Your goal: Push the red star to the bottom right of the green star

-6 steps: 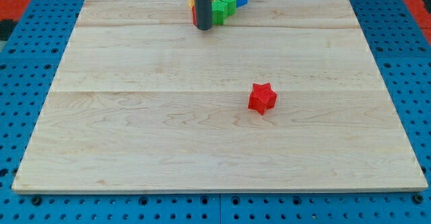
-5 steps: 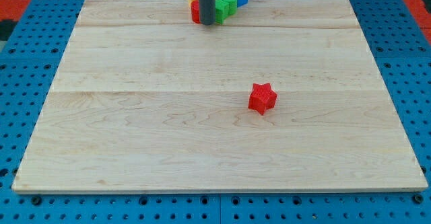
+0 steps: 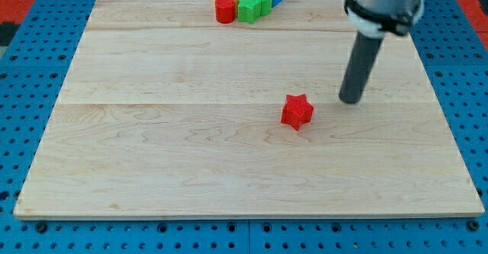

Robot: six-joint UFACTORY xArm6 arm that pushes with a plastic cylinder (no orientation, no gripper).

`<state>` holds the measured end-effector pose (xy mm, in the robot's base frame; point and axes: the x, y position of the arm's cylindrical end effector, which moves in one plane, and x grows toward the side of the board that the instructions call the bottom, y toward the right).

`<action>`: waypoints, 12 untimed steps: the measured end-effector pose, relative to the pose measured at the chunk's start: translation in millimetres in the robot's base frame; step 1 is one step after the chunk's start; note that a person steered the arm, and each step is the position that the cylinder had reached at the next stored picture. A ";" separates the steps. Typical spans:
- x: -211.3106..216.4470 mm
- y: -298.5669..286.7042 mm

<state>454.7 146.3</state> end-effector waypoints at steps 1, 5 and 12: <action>1.2 -51.4; 37.0 -130.5; -28.3 -102.5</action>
<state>426.5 43.8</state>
